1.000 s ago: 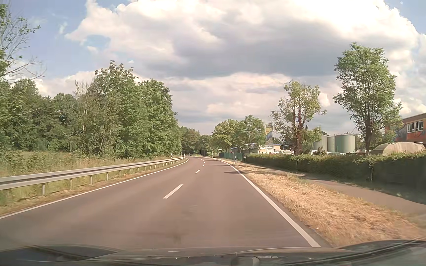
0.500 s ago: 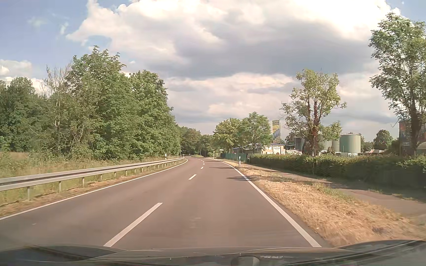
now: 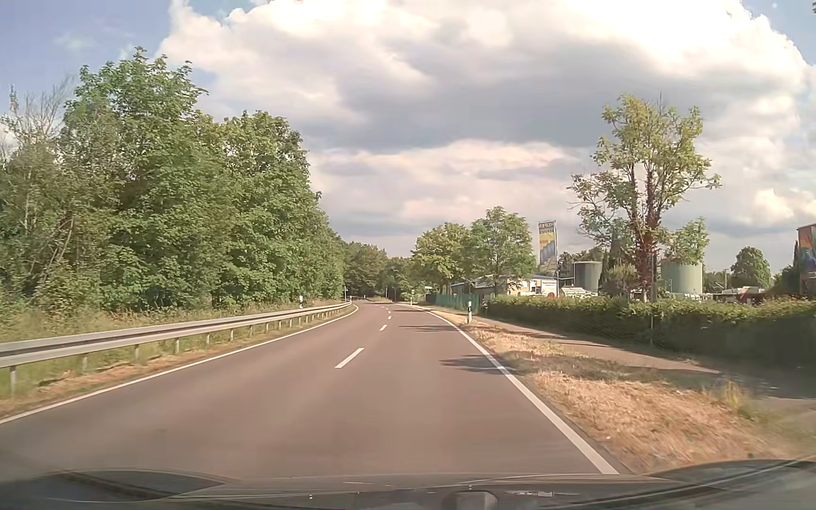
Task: Follow the waypoints while adhering to traffic rules and regulations
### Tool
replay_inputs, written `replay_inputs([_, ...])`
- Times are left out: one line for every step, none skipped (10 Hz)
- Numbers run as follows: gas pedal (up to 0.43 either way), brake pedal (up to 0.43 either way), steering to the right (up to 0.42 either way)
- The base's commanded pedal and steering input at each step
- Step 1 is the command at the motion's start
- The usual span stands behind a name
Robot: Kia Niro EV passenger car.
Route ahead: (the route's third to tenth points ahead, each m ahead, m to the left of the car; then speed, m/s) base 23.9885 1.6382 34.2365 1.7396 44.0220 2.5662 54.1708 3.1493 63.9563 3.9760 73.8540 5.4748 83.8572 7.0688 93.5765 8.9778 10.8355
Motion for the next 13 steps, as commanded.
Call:
replay_inputs([0.268,0.0,-0.005])
replay_inputs([0.268,0.0,-0.005])
replay_inputs([0.268,0.0,-0.005])
replay_inputs([0.268,0.0,-0.005])
replay_inputs([0.268,0.0,-0.005])
replay_inputs([0.268,0.0,-0.005])
replay_inputs([0.268,0.0,-0.005])
replay_inputs([0.268,0.0,-0.004])
replay_inputs([0.268,0.0,-0.004])
replay_inputs([0.268,0.0,-0.004])
replay_inputs([0.268,0.0,-0.005])
replay_inputs([0.268,0.0,-0.004])
replay_inputs([0.268,0.0,-0.004])
